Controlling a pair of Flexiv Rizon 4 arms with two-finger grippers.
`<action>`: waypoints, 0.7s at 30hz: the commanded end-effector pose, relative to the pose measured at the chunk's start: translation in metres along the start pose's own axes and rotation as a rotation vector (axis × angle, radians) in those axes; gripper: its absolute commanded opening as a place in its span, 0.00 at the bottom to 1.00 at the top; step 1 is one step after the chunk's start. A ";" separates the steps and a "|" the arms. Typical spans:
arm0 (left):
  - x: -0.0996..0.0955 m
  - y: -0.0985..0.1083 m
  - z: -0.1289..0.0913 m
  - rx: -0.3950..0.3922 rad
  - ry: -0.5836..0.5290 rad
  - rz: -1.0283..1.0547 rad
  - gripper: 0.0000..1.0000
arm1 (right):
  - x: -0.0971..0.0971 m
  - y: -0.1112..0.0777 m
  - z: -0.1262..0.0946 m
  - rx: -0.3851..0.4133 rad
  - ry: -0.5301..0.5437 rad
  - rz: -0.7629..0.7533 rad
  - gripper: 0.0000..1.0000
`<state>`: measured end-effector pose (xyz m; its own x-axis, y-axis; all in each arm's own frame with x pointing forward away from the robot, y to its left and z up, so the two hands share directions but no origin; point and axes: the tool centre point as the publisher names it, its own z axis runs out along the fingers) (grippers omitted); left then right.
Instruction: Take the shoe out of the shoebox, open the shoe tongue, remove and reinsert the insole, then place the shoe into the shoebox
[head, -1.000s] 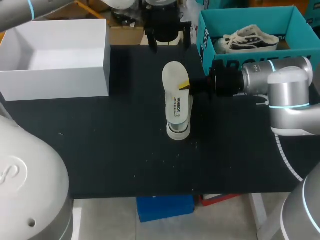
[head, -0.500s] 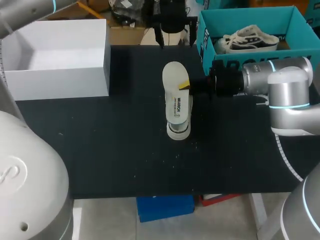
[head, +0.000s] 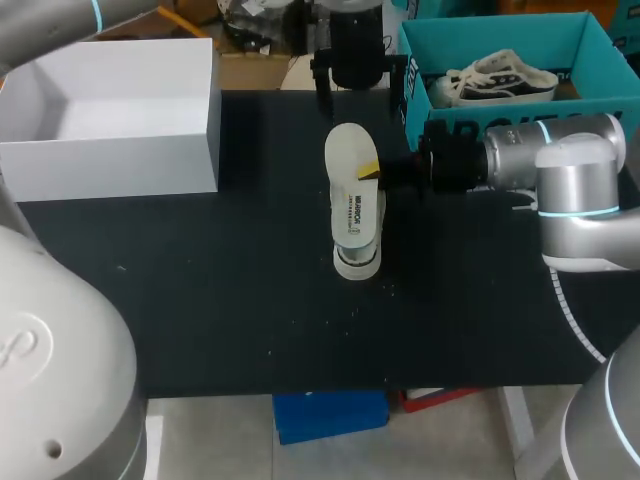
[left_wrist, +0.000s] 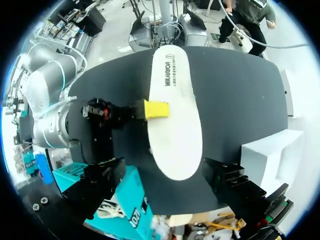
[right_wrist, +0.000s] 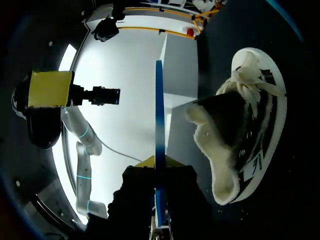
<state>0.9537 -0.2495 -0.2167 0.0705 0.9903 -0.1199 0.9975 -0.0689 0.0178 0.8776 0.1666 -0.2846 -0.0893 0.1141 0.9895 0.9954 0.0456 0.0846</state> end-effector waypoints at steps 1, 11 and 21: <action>0.007 -0.041 0.003 -0.064 -0.012 -0.001 1.00 | 0.000 0.000 0.001 -0.001 -0.002 0.001 0.00; 0.007 -0.098 0.017 -0.054 -0.002 -0.010 1.00 | 0.000 0.000 0.001 -0.001 -0.002 0.001 0.00; 0.014 -0.129 0.023 -0.085 -0.106 -0.040 1.00 | 0.000 0.000 0.001 -0.001 -0.002 0.001 0.00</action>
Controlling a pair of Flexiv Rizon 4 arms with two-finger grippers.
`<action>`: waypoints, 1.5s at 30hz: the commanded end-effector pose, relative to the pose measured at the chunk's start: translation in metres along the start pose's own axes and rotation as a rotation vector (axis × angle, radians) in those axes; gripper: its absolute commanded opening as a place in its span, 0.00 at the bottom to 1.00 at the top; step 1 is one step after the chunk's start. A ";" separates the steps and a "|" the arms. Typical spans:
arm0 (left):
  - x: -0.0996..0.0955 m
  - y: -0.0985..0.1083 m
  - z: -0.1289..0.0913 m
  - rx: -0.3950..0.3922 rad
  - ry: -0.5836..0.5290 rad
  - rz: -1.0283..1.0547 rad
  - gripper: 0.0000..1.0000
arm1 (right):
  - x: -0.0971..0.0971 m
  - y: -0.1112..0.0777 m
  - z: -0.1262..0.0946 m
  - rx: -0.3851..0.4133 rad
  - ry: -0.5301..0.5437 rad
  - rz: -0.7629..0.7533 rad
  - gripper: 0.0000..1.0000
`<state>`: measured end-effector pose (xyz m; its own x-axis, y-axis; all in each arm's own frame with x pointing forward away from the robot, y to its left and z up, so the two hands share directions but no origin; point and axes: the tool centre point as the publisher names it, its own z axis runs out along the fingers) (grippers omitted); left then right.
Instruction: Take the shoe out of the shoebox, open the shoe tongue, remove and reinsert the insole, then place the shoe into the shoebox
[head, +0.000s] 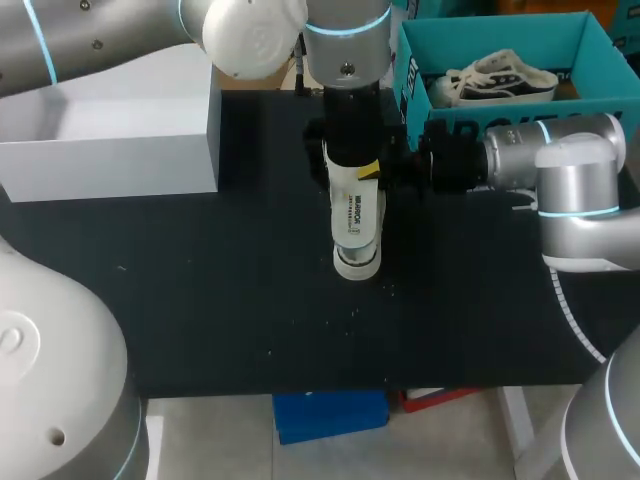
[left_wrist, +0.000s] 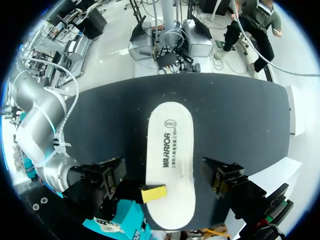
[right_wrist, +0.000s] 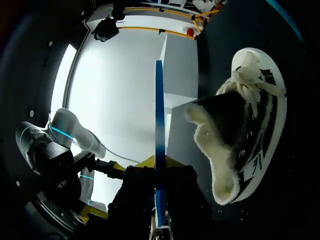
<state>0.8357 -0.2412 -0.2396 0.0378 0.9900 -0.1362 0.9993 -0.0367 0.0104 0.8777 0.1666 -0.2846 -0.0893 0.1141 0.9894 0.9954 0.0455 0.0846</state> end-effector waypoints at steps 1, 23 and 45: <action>0.014 -0.012 -0.001 -0.113 -0.170 -0.005 1.00 | 0.000 0.000 0.001 -0.001 -0.002 0.001 0.00; 0.086 -0.008 0.003 0.135 -1.421 -0.237 1.00 | 0.000 0.000 0.001 -0.001 -0.002 0.001 0.00; 0.087 -0.010 0.000 0.037 -1.595 -0.161 1.00 | 0.000 0.000 0.001 -0.001 -0.002 0.001 0.00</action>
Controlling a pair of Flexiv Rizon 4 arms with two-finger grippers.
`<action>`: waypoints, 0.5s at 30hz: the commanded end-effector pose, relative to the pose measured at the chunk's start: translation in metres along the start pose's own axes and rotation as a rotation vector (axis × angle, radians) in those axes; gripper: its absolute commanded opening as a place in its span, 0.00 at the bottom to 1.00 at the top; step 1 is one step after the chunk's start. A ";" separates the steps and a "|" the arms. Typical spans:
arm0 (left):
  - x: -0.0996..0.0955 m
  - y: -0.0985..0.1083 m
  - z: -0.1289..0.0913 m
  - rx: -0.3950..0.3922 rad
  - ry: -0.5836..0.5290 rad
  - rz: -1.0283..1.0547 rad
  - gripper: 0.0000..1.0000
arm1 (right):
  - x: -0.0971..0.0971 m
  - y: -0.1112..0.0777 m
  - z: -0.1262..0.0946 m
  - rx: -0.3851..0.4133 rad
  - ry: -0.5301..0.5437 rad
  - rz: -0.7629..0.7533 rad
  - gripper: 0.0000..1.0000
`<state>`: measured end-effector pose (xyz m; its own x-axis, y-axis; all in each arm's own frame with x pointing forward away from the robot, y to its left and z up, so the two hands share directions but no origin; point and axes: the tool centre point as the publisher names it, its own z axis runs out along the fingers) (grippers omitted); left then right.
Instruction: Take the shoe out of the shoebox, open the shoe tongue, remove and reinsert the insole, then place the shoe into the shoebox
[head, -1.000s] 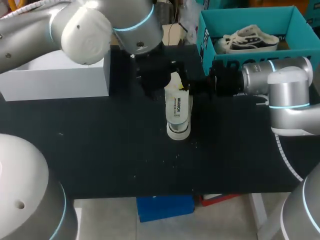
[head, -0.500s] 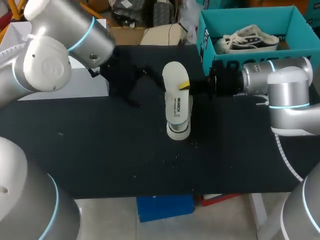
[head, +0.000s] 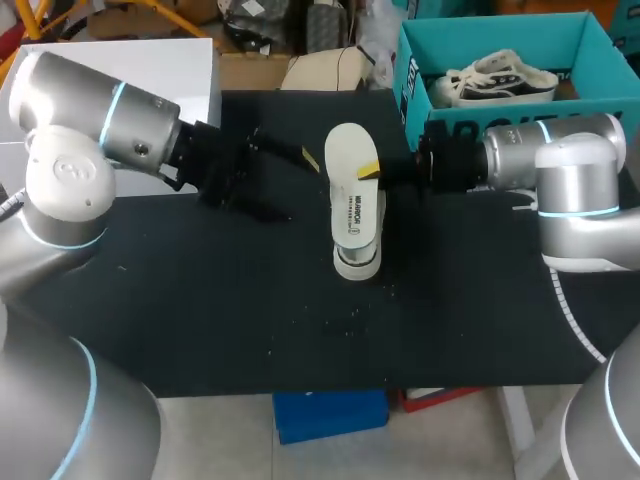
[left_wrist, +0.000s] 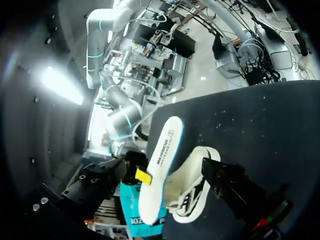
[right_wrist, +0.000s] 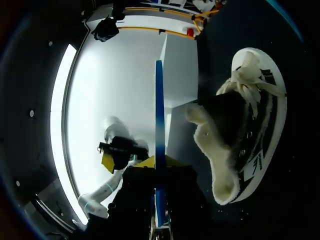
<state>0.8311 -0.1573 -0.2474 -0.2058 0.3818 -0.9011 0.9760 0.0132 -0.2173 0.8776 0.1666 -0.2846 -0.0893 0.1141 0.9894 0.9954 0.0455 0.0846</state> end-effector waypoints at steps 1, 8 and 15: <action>0.006 -0.002 0.001 -0.071 -0.507 0.150 1.00 | 0.000 0.000 0.001 -0.001 -0.002 0.001 0.00; 0.013 -0.005 0.007 -0.118 -0.513 0.251 1.00 | 0.000 0.000 0.001 -0.001 -0.002 0.001 0.00; 0.019 -0.001 0.012 -0.143 -0.514 0.226 1.00 | 0.000 0.000 0.001 -0.001 -0.002 0.001 0.00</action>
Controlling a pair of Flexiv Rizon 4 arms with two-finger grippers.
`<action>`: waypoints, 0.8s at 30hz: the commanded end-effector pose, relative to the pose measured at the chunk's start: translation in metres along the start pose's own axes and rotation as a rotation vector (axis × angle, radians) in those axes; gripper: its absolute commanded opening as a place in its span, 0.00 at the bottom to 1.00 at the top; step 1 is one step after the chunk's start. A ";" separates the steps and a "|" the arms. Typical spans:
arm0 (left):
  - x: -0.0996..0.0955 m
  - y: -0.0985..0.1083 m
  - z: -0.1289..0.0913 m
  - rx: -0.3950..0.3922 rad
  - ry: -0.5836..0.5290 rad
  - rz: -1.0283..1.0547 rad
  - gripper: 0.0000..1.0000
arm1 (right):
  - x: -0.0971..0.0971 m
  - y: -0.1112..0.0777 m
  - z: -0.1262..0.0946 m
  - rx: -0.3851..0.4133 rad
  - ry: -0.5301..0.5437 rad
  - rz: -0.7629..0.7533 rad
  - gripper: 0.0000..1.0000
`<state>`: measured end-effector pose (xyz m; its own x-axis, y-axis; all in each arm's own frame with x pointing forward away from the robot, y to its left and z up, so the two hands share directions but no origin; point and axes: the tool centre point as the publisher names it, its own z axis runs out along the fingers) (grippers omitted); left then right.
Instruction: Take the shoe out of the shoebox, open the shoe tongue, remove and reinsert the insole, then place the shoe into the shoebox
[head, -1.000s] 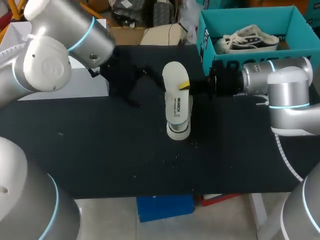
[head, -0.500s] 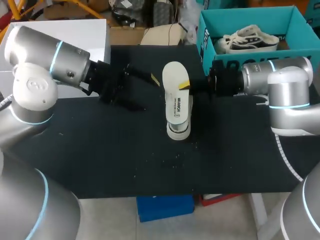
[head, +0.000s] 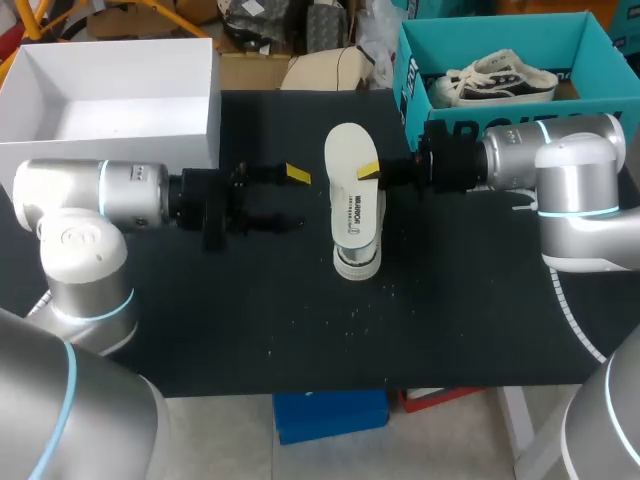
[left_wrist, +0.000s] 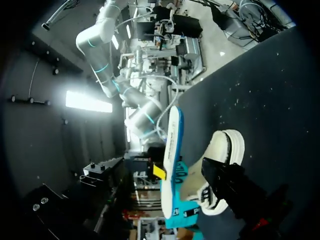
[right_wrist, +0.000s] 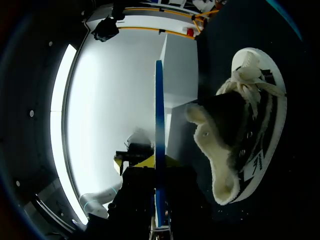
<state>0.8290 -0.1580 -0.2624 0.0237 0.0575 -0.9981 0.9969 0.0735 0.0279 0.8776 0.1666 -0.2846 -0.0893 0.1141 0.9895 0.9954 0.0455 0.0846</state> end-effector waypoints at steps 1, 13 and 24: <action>0.007 -0.003 0.003 -0.057 -0.154 -0.008 1.00 | 0.000 0.000 0.001 -0.001 -0.002 0.001 0.00; 0.011 0.008 0.021 -0.160 0.013 0.104 1.00 | 0.000 0.000 0.001 -0.001 -0.002 0.001 0.00; 0.028 0.021 0.053 -0.104 0.006 0.128 0.60 | 0.000 0.000 0.001 -0.001 -0.002 0.001 0.00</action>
<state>0.8409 -0.1956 -0.2850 0.1424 0.0873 -0.9860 0.9712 0.1797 0.1562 0.8776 0.1666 -0.2846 -0.0893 0.1141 0.9894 0.9954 0.0455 0.0846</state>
